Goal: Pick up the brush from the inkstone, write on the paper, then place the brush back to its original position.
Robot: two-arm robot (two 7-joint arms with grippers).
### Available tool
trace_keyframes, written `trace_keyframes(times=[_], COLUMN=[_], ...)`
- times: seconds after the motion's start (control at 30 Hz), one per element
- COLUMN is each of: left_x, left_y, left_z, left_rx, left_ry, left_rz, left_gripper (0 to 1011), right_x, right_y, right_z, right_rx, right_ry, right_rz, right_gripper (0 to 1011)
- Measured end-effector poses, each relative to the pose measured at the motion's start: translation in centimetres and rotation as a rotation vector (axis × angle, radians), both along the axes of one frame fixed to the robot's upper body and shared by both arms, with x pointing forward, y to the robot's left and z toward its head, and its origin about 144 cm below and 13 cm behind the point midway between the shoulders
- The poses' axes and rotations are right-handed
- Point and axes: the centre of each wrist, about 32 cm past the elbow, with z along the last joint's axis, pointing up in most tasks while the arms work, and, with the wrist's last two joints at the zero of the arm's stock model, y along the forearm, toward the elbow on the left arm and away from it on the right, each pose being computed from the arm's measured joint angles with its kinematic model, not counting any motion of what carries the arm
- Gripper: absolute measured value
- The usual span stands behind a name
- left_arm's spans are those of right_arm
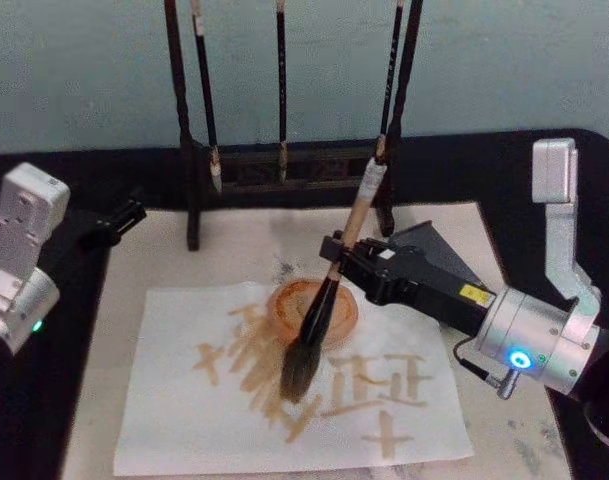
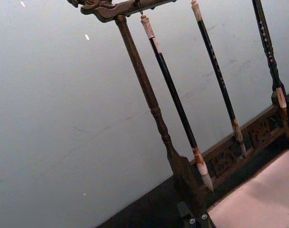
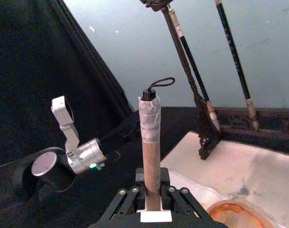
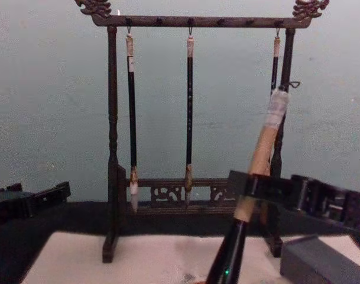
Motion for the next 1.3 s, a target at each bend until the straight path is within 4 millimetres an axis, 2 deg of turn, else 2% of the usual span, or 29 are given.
trace_keyframes(times=[0.3, 0.57, 0.93, 1.3], left_x=[0.0, 0.0, 0.0, 0.0], left_y=[0.0, 0.0, 0.0, 0.0], left_z=[0.0, 0.0, 0.0, 0.0], left_rx=[0.0, 0.0, 0.0, 0.0], left_ry=[0.0, 0.0, 0.0, 0.0], left_rz=[0.0, 0.0, 0.0, 0.0], left_gripper=[1002, 1002, 1002, 1002], right_x=[0.1, 0.5, 1.1, 1.0], right_y=[1.0, 1.5, 1.4, 0.7], right_z=[-0.2, -1.3, -3.1, -3.2], right_rx=[0.013, 0.011, 0.031, 0.025], right_ry=[0.008, 0.035, 0.066, 0.063], right_rz=[0.03, 0.033, 0.013, -0.006], right_gripper=[190, 190, 190, 190])
